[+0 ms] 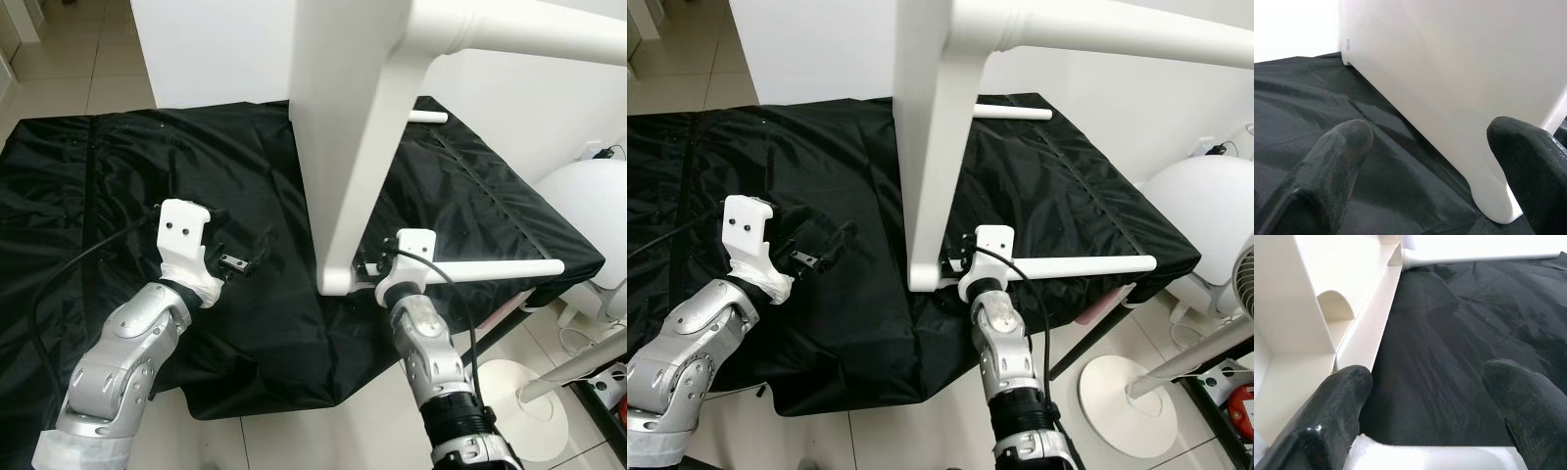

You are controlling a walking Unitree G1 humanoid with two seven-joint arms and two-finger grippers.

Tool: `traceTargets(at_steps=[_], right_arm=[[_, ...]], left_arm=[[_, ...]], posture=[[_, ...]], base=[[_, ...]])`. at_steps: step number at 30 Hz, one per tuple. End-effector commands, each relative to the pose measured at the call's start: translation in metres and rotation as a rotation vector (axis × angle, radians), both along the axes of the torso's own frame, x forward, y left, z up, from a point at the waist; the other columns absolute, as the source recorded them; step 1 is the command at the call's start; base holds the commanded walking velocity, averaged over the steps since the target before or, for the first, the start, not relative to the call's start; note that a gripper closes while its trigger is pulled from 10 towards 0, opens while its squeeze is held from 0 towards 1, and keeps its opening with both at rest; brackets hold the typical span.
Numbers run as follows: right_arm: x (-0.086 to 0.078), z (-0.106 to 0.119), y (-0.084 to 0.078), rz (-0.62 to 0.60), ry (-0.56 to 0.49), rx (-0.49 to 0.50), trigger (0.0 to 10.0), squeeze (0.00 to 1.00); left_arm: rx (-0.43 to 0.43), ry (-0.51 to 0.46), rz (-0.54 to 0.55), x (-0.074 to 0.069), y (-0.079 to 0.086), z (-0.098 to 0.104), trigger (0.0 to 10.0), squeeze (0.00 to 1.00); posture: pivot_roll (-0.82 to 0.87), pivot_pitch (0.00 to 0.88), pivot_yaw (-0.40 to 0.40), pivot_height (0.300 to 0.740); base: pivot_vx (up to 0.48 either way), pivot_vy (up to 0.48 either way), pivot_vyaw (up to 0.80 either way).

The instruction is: Building children table

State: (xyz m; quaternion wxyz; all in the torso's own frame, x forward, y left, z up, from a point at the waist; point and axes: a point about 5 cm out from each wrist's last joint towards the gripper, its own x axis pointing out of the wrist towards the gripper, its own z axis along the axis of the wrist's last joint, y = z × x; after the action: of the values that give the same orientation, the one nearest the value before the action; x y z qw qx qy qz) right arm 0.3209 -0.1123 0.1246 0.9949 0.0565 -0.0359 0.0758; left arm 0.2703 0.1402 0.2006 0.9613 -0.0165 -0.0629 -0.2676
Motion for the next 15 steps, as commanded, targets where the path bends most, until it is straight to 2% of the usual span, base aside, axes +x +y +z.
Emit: traceTargets(at_steps=[1, 4, 7, 10, 15], right_arm=[[-0.004, -0.008, 0.007, 0.044, 0.032, -0.004, 10.0, 0.00], [-0.005, -0.008, 0.013, 0.090, 0.035, -0.016, 10.0, 0.00], [-0.002, -0.007, 0.025, 0.188, 0.026, -0.046, 10.0, 0.00], [-0.001, -0.006, 0.028, 0.214, 0.025, -0.050, 10.0, 0.00], [0.005, -0.004, 0.042, 0.268, 0.030, -0.052, 10.0, 0.00]], left_arm=[[0.023, 0.000, -0.164, -0.006, -0.008, 0.000, 10.0, 0.00], [0.014, 0.009, -0.176, -0.007, -0.009, 0.002, 10.0, 0.00], [0.044, 0.016, -0.231, -0.011, -0.007, 0.005, 10.0, 0.00], [0.062, 0.020, -0.250, -0.013, -0.006, 0.006, 10.0, 0.00], [0.168, 0.053, -0.348, -0.024, 0.003, 0.008, 10.0, 0.00]], posture=[[0.08, 0.056, -0.070, 0.740], [0.08, 0.053, -0.065, 0.740], [0.08, 0.057, -0.061, 0.740], [0.08, 0.057, -0.061, 0.740], [0.09, 0.075, -0.064, 0.740]], base=[[0.000, 0.000, 0.00], [0.000, 0.000, 0.00], [0.000, 0.000, 0.00], [0.000, 0.000, 0.00], [0.000, 0.000, 0.00]])
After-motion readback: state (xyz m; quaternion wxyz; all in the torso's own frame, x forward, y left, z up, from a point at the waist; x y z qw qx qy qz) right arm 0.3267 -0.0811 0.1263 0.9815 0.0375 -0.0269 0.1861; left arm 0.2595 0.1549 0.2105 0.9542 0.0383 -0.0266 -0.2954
